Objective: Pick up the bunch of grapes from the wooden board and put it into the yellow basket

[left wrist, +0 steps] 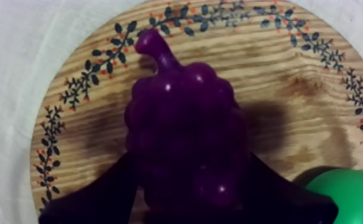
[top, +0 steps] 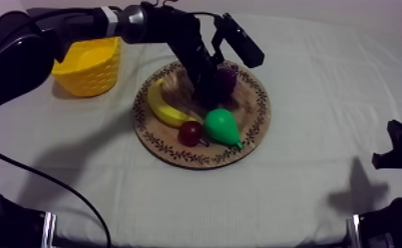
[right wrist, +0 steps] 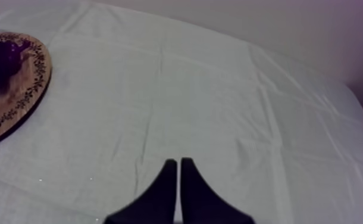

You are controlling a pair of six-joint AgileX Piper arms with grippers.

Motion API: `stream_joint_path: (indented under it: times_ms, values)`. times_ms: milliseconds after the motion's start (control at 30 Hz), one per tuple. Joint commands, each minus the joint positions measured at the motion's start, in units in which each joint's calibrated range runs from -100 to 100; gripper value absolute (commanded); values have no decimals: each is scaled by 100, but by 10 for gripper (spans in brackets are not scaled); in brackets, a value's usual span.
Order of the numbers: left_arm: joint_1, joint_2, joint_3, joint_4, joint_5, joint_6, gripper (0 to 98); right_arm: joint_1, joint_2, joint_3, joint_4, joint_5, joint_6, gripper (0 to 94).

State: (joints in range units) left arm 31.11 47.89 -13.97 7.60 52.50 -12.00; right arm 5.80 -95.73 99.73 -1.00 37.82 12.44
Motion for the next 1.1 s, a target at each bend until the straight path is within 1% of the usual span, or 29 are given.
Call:
stream_joint_path:
  times_ms: [0,167,367,500,633,833,1067]
  values:
    - [-2,2,-2,3,4,3,533,2,-2,4,0,0,-4,2]
    - [6,-85,74,-11,-40,22,533,2,-2,4,0,0,-5,2]
    - [-16,-459,630,-27,-381,120,530,2,-2,4,0,0,-4,2]
    - [-25,-869,1113,-123,-581,265,526,2,-2,4,0,0,-5,2]
    - [-24,-1347,1612,-192,-646,378,532,2,-2,4,0,0,-6,2]
    - [-11,-2042,2340,-227,-773,591,532,2,-2,4,0,0,-4,2]
    - [69,-2859,2972,-242,-811,723,532,2,-2,4,0,0,-5,2]
